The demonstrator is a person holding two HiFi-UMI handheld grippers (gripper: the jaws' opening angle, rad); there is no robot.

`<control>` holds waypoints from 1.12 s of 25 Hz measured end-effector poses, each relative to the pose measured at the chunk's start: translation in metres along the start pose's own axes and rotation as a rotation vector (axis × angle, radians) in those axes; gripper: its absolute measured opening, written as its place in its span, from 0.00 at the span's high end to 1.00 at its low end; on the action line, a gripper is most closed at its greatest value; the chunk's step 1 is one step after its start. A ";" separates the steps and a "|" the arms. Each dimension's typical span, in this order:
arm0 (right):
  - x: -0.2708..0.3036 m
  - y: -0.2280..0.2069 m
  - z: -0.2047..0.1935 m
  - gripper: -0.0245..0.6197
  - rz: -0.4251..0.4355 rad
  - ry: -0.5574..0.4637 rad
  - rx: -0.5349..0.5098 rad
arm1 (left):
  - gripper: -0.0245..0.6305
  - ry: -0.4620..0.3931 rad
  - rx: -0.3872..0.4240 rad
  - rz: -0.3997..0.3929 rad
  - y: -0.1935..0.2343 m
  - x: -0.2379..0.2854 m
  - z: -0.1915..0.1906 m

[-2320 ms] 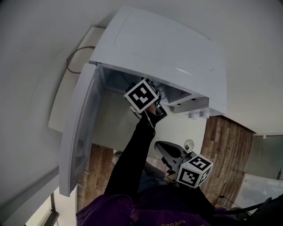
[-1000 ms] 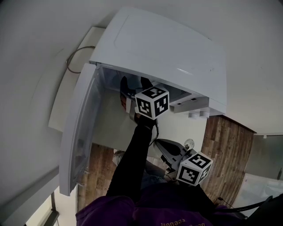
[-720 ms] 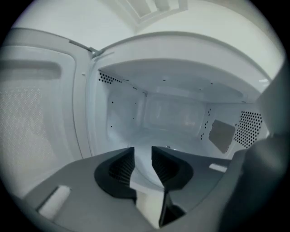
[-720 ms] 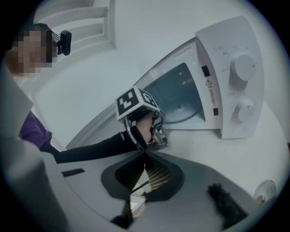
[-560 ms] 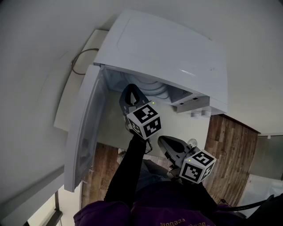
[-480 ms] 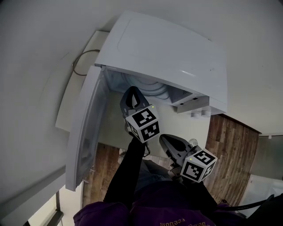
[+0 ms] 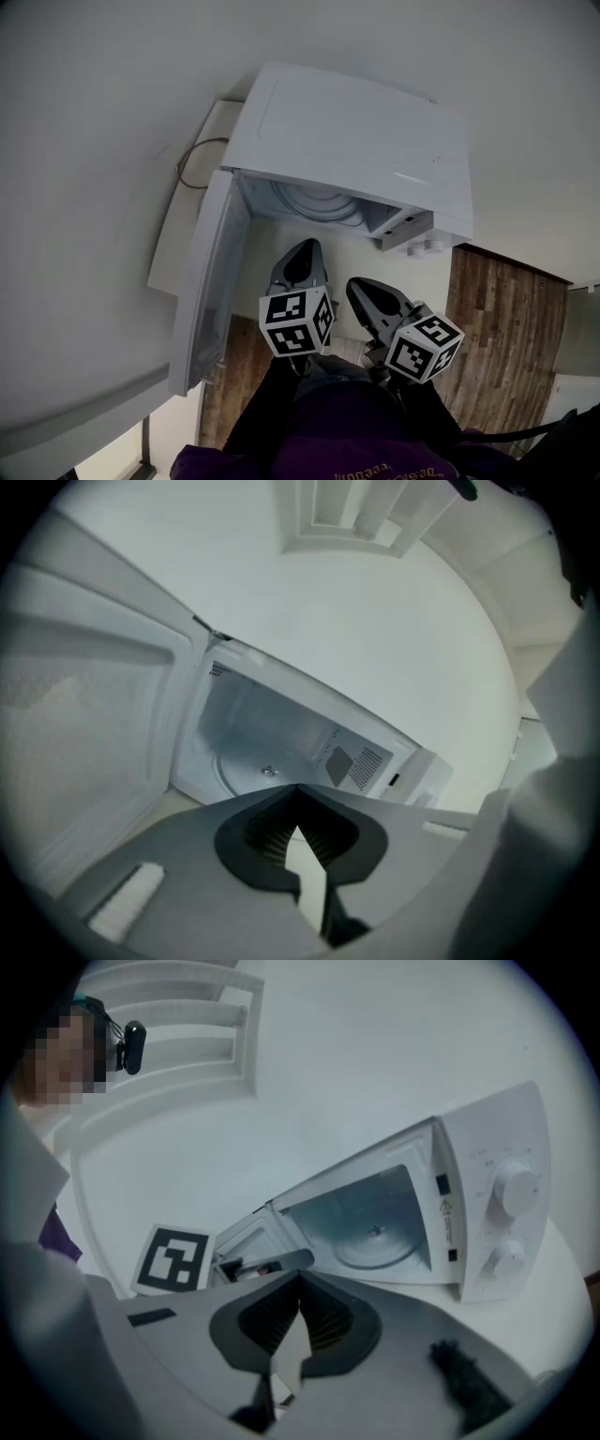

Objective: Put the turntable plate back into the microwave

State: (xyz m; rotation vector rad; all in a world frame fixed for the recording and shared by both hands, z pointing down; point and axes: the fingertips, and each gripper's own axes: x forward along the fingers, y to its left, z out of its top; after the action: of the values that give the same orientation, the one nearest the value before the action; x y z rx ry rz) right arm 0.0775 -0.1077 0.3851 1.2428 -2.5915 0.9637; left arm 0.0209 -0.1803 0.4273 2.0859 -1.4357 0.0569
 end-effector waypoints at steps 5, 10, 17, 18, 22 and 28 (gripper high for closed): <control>-0.001 0.014 0.023 0.95 -0.018 -0.066 -0.069 | 0.95 0.016 0.081 -0.075 -0.025 -0.036 0.006; 0.000 0.023 0.036 0.95 -0.024 -0.112 -0.078 | 0.95 0.038 0.126 -0.115 -0.034 -0.060 0.014; -0.001 0.032 0.047 0.95 -0.032 -0.162 -0.095 | 0.95 0.048 0.165 -0.145 -0.043 -0.072 0.015; -0.001 0.033 0.048 0.95 -0.036 -0.164 -0.097 | 0.95 0.046 0.172 -0.147 -0.043 -0.072 0.015; -0.002 0.035 0.047 0.95 -0.040 -0.165 -0.110 | 0.95 0.043 0.175 -0.145 -0.040 -0.072 0.015; -0.002 0.036 0.045 0.95 -0.050 -0.162 -0.113 | 0.95 0.039 0.172 -0.139 -0.035 -0.074 0.018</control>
State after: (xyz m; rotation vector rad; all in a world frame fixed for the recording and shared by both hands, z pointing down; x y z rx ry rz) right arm 0.0603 -0.1161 0.3306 1.4031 -2.6772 0.7246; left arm 0.0157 -0.1193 0.3704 2.3061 -1.2990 0.1698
